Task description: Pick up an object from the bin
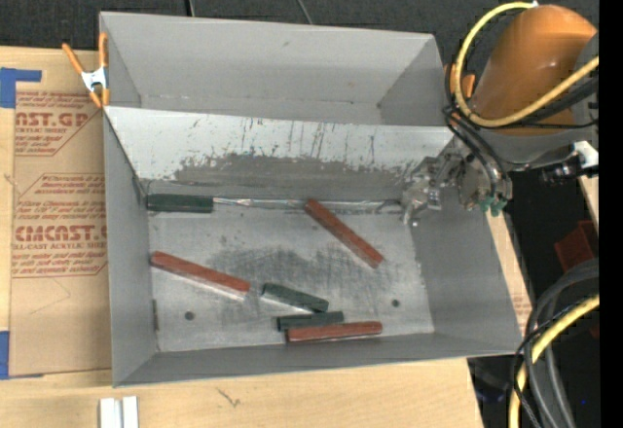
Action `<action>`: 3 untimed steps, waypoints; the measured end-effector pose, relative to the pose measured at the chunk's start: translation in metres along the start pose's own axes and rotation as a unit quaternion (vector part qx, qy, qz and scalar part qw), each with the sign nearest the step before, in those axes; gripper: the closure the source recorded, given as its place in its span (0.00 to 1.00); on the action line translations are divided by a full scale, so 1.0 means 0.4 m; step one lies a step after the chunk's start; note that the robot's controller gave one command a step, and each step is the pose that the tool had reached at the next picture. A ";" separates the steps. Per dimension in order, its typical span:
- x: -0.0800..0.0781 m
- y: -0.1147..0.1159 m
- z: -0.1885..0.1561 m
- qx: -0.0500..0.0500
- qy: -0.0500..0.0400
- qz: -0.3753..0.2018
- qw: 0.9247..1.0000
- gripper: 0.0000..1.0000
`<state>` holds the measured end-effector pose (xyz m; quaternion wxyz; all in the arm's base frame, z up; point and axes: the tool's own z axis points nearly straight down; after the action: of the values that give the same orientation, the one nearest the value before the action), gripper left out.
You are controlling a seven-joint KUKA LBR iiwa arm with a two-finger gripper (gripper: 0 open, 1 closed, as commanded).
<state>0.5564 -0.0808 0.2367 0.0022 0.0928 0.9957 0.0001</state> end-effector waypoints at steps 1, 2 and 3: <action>0.001 -0.001 0.001 0.000 0.001 0.000 1.000 1.00; 0.002 0.011 0.195 0.000 0.002 0.059 0.998 0.00; 0.000 0.011 0.194 0.000 0.002 0.059 0.998 0.00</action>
Offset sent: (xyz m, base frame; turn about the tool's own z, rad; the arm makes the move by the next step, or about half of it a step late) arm 0.0008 0.0038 -0.0770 0.1203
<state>0.5574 -0.0763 0.1592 0.0006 0.1519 0.9884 0.0000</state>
